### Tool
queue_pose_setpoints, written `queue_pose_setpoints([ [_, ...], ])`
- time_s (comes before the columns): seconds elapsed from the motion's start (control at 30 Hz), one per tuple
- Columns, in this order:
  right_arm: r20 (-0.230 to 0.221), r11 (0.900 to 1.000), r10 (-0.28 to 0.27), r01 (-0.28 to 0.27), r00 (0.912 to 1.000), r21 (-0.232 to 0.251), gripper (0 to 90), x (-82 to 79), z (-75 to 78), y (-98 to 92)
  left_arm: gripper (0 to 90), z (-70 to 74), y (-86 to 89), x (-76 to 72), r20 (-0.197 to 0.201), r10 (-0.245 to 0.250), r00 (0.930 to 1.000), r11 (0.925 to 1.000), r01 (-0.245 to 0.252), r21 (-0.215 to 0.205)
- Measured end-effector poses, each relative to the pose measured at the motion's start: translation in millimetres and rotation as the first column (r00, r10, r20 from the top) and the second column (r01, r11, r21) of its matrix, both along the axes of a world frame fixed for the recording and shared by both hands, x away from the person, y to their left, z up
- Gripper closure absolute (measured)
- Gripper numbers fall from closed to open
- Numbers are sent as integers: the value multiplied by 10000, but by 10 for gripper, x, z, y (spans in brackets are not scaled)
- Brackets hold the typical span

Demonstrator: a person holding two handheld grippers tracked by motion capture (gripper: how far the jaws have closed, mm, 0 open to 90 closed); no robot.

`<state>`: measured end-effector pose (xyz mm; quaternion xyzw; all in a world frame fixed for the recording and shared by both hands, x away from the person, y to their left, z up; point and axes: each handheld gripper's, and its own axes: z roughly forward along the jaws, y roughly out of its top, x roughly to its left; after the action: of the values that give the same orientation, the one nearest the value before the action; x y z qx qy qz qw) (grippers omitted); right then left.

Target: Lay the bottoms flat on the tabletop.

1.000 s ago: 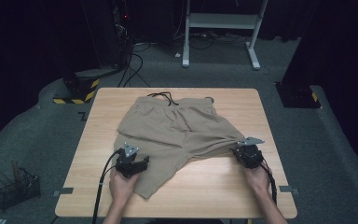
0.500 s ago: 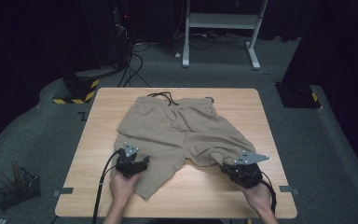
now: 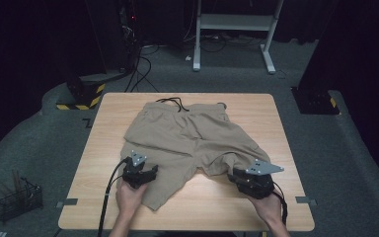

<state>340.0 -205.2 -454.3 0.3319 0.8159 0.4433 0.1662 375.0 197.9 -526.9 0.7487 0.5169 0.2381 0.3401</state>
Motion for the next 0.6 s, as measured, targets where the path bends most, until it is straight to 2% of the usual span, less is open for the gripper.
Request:
queue_pose_setpoints([
  [0.03, 0, 10000, 0, 0, 10000, 0, 651, 0, 0, 0, 349, 0, 0, 0, 2, 2, 10000, 10000, -2, -1],
  [0.07, 361, 9990, -438, 440, 9984, -34, 639, 26, 16, -22, 350, 0, 0, 0, 1, -3, 10000, 10000, 3, 3],
  [0.1, 322, 9974, -695, 701, 9971, -167, 649, 84, 5, -34, 350, 0, 0, 0, 2, -1, 10000, 10000, 1, 2],
  [0.2, -111, 9922, -984, 973, 9951, -781, 794, 298, -101, -49, 350, 0, 0, 0, 0, -3, 10000, 10000, 3, 4],
  [0.27, -539, 9893, -1200, 1148, 9913, -900, 847, 460, -202, -73, 350, 0, 0, 0, 1, -2, 10000, 10000, 2, 1],
  [0.4, -1139, 9792, -1731, 1585, 9783, -1270, 857, 730, -397, -81, 349, 0, 0, 1, 1, -1, 10000, 10000, 1, -3],
  [0.53, -1508, 9777, -1650, 1415, 9747, -1550, 857, 867, -532, 22, 351, -1, -3, 15, -10, 88, 10000, 10000, -88, -42],
  [0.6, -1703, 9790, -1629, 1378, 9718, -1499, 858, 925, -567, 70, 355, 0, 0, 23, -25, 115, 9999, 9999, -115, -20],
])
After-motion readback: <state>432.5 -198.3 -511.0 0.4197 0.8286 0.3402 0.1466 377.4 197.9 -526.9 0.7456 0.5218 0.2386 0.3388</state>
